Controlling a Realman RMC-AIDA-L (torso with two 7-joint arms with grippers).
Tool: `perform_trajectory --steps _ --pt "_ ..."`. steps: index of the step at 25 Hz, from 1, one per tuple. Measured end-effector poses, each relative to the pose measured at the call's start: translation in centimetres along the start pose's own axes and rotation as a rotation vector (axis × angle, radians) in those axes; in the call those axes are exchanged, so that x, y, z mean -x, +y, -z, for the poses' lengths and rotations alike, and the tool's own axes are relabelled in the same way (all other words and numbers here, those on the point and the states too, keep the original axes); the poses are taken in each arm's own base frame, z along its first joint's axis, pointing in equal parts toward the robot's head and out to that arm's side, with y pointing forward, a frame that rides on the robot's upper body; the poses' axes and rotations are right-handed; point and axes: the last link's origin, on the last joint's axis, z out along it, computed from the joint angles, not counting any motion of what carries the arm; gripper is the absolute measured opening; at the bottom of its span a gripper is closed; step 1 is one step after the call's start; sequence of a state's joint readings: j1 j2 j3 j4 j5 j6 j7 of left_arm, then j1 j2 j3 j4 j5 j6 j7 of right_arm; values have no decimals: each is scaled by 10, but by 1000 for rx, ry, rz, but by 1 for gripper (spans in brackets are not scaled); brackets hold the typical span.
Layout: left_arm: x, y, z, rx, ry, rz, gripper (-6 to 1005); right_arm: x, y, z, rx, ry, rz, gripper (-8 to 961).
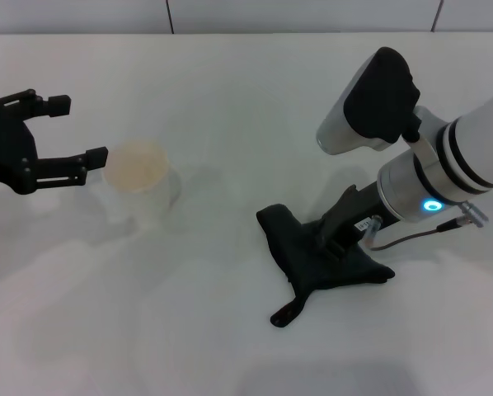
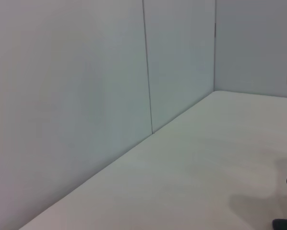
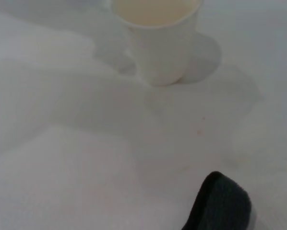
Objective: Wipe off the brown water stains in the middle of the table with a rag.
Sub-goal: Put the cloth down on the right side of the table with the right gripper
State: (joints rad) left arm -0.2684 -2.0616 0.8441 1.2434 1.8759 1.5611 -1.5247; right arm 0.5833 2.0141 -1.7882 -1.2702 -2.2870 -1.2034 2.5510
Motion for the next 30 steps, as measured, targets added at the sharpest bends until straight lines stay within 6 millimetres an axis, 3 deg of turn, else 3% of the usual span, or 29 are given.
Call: perform_trajectory --steps 12,30 --pt "-1 0 0 1 1 -1 887 -7 -8 5 -9 -9 -32 87" --pt "1 0 0 1 -1 5 887 -39 -40 30 -77 -23 -162 96"
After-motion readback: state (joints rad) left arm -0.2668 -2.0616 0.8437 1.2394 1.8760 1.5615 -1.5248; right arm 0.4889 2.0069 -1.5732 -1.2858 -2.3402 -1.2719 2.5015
